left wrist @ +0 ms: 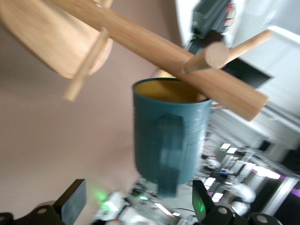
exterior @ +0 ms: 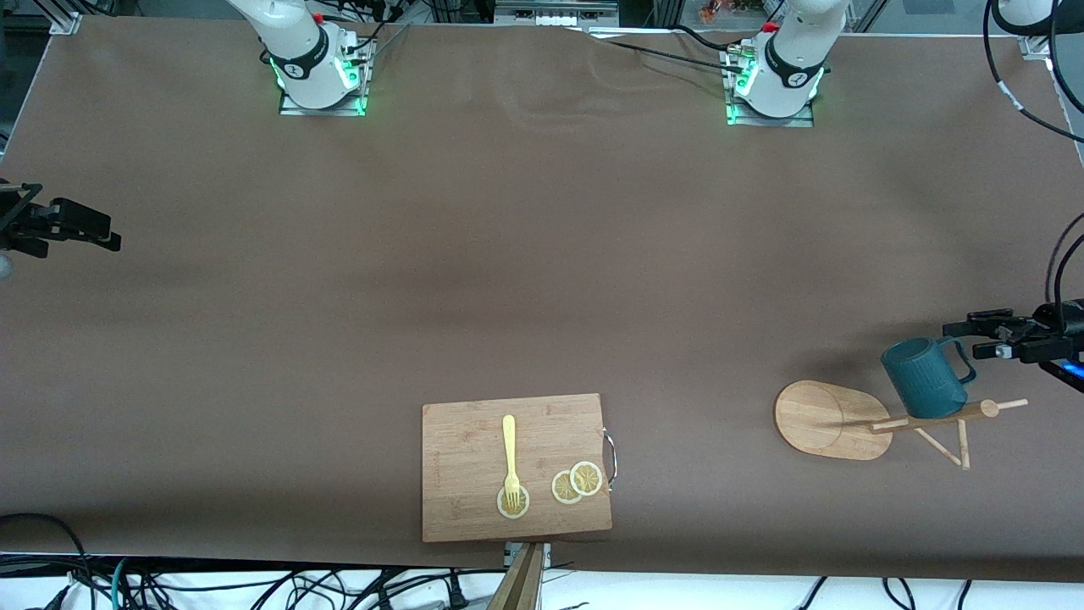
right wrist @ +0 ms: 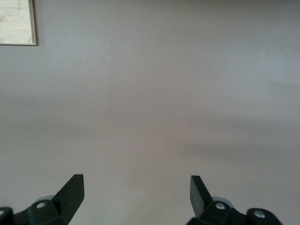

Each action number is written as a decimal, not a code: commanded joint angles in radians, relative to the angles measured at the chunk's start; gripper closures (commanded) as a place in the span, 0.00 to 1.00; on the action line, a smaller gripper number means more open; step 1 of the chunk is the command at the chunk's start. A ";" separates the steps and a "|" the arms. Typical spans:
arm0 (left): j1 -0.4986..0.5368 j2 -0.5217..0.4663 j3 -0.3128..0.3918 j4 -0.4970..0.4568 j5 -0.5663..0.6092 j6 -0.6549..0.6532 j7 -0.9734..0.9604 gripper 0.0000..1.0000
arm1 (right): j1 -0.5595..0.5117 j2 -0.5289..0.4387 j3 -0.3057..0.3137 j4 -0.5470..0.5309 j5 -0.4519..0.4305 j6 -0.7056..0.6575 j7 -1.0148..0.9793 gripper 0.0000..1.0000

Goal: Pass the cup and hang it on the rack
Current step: 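Move the mug over the rack and hook it onto a peg, then open the left gripper and pull it up away from the mug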

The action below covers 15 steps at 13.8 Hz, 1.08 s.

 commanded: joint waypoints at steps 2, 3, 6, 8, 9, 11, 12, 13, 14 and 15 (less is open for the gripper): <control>-0.104 -0.141 0.004 0.028 0.350 0.003 -0.021 0.00 | -0.008 -0.008 0.006 -0.006 0.015 0.005 0.008 0.00; -0.139 -0.177 0.004 0.028 0.457 0.003 -0.021 0.00 | -0.008 -0.008 0.006 -0.006 0.017 0.005 0.008 0.00; -0.251 -0.266 0.004 0.028 0.740 0.003 -0.021 0.00 | -0.008 -0.008 0.006 -0.006 0.028 0.005 0.010 0.00; -0.343 -0.316 0.004 0.013 0.892 0.002 -0.024 0.00 | -0.008 -0.008 0.006 -0.006 0.028 0.005 0.010 0.00; -0.385 -0.331 0.004 0.013 0.947 -0.001 -0.024 0.00 | -0.008 -0.008 0.006 -0.006 0.029 0.005 0.010 0.00; -0.464 -0.357 0.004 0.009 0.990 -0.003 -0.024 0.00 | -0.008 -0.008 0.006 -0.006 0.028 0.005 0.010 0.00; -0.494 -0.360 0.003 0.009 0.991 -0.003 -0.024 0.00 | -0.008 -0.008 0.006 -0.006 0.028 0.005 0.010 0.00; -0.526 -0.360 0.003 0.009 0.992 -0.003 -0.024 0.00 | -0.007 -0.008 0.006 -0.006 0.026 0.003 0.010 0.00; -0.557 -0.359 0.003 0.009 0.992 -0.002 -0.024 0.00 | -0.008 -0.008 0.006 -0.006 0.028 0.003 0.010 0.00; -0.581 -0.359 0.003 0.009 0.992 0.000 -0.023 0.00 | -0.008 -0.008 0.006 -0.006 0.028 0.003 0.010 0.00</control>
